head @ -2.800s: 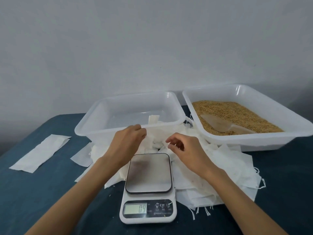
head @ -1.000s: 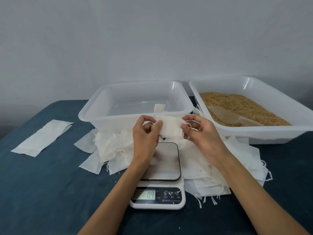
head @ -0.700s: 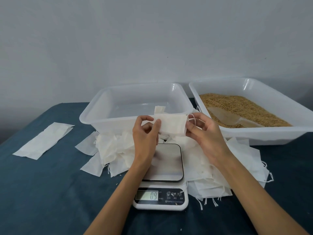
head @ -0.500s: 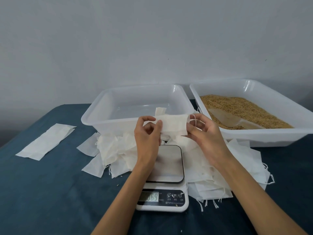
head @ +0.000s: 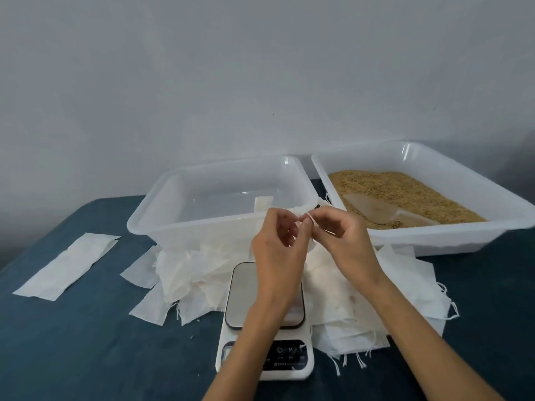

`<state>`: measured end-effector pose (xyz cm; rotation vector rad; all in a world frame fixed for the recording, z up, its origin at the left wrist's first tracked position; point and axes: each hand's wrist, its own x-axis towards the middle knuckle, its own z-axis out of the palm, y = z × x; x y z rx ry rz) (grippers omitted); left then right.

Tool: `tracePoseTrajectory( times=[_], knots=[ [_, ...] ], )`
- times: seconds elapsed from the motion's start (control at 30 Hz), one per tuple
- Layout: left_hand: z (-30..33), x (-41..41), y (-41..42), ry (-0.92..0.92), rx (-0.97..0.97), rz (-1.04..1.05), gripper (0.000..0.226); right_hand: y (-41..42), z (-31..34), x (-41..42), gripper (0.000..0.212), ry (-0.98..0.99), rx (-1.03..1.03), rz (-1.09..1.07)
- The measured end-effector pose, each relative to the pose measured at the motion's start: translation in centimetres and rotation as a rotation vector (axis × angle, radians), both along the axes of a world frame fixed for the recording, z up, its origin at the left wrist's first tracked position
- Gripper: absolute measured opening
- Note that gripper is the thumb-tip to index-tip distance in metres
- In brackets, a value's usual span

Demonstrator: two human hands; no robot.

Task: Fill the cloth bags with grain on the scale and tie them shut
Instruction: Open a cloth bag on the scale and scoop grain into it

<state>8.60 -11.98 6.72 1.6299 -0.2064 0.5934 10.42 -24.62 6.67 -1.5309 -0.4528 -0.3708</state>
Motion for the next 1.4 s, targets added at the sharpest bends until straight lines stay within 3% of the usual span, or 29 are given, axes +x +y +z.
tracePoseTrajectory(
  times=[0.13,0.33,0.43,0.5,0.6,0.7,0.8,0.93,1.17,1.3,1.4],
  knots=[
    [-0.7,0.1,-0.2,0.049,-0.132,-0.037,0.014,-0.2,-0.1,0.2,0.012,-0.019,-0.079,-0.083],
    [-1.3,0.4,0.6,0.035,-0.129,-0.035,0.017,0.1,-0.4,0.0,0.015,-0.022,-0.258,-0.192],
    [-1.4,0.4,0.7,0.028,-0.124,-0.144,0.022,0.2,-0.4,0.1,0.053,0.055,-0.285,-0.093],
    [-1.3,0.4,0.8,0.028,-0.109,-0.174,0.032,0.1,-0.2,0.2,0.06,0.039,-0.3,-0.084],
    [-1.2,0.2,1.4,0.014,-0.011,-0.12,0.04,-0.6,-0.1,0.5,0.047,0.013,-0.212,-0.122],
    [-1.6,-0.1,1.6,-0.025,0.302,-0.091,0.062,-0.9,-0.2,0.5,0.04,0.036,-0.062,-0.107],
    [-2.3,0.0,1.0,-0.034,0.548,-0.079,0.081,-0.7,-0.1,0.4,0.021,0.044,-0.044,-0.074],
    [-2.2,0.0,1.0,-0.027,0.552,0.017,0.07,-0.5,-0.3,0.3,0.007,-0.007,-0.065,-0.148],
    [-1.7,-0.3,0.7,-0.015,0.506,-0.016,0.067,-0.3,0.0,-0.4,0.013,-0.106,-0.178,-0.173],
    [-1.8,-0.2,0.5,-0.036,0.524,0.005,0.057,0.2,0.0,-0.6,0.037,-0.136,-0.29,-0.222],
    [-2.0,-0.1,0.5,-0.066,0.611,0.063,0.055,-0.1,0.2,-0.5,0.045,-0.085,-0.22,-0.161]
  ],
)
